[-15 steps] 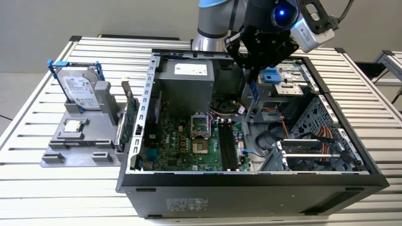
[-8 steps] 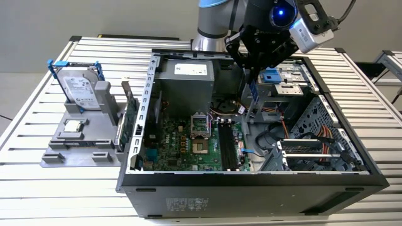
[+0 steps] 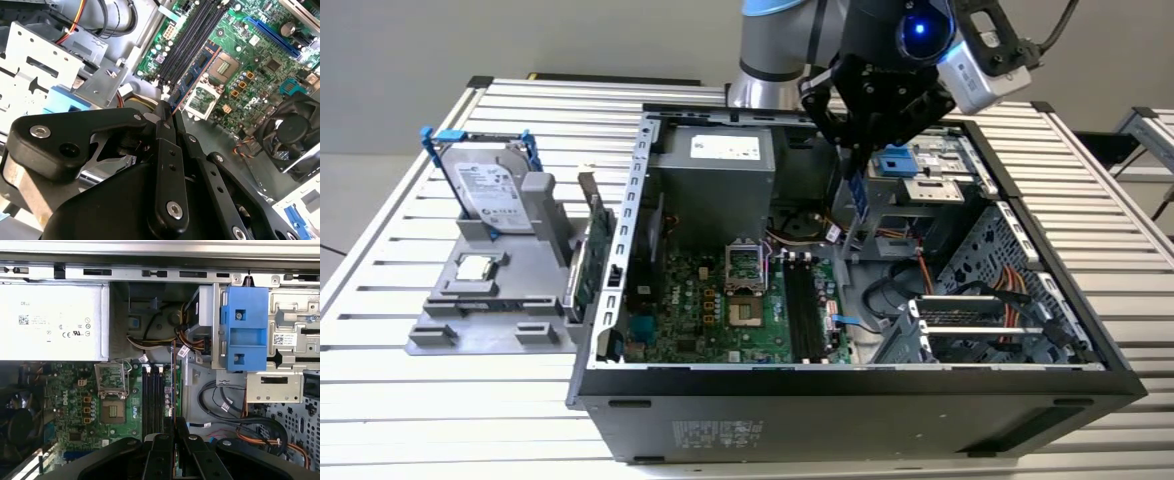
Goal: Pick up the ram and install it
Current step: 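Insert the ram into the slot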
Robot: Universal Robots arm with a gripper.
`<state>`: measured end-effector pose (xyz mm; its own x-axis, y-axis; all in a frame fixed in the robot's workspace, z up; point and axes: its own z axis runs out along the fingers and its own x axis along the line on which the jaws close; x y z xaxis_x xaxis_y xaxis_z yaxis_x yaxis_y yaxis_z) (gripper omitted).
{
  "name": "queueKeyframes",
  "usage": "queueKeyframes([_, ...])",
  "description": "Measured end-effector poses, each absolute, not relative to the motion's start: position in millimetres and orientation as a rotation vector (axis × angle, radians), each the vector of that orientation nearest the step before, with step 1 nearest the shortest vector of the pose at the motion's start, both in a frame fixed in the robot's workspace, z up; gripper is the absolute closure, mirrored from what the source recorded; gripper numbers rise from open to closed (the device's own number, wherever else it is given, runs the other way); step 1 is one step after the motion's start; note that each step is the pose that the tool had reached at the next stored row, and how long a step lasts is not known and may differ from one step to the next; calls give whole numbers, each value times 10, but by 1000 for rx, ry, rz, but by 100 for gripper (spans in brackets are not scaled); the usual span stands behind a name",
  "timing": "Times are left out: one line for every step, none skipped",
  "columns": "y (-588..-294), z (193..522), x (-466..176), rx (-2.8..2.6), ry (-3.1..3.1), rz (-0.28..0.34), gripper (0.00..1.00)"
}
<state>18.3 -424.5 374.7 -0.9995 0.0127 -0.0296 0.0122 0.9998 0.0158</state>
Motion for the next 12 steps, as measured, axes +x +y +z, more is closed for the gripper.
queueKeyframes([-4247, 3745, 188, 19, 3112, 25, 100])
queueKeyframes([-4250, 3744, 193, 18, 3112, 25, 100])
queueKeyframes([-4255, 3743, 199, 18, 3112, 25, 100])
queueKeyframes([-4260, 3742, 205, 18, 3112, 25, 100])
queueKeyframes([-4264, 3740, 211, 18, 3112, 25, 100])
queueKeyframes([-4269, 3737, 218, 18, 3112, 25, 100])
queueKeyframes([-4274, 3733, 224, 18, 3112, 26, 100])
queueKeyframes([-4282, 3729, 232, 18, 3112, 25, 100])
queueKeyframes([-4290, 3725, 241, 18, 3113, 25, 100])
queueKeyframes([-4297, 3720, 248, 18, 3113, 25, 100])
queueKeyframes([-4306, 3716, 256, 18, 3113, 25, 100])
queueKeyframes([-4316, 3712, 263, 18, 3114, 25, 100])
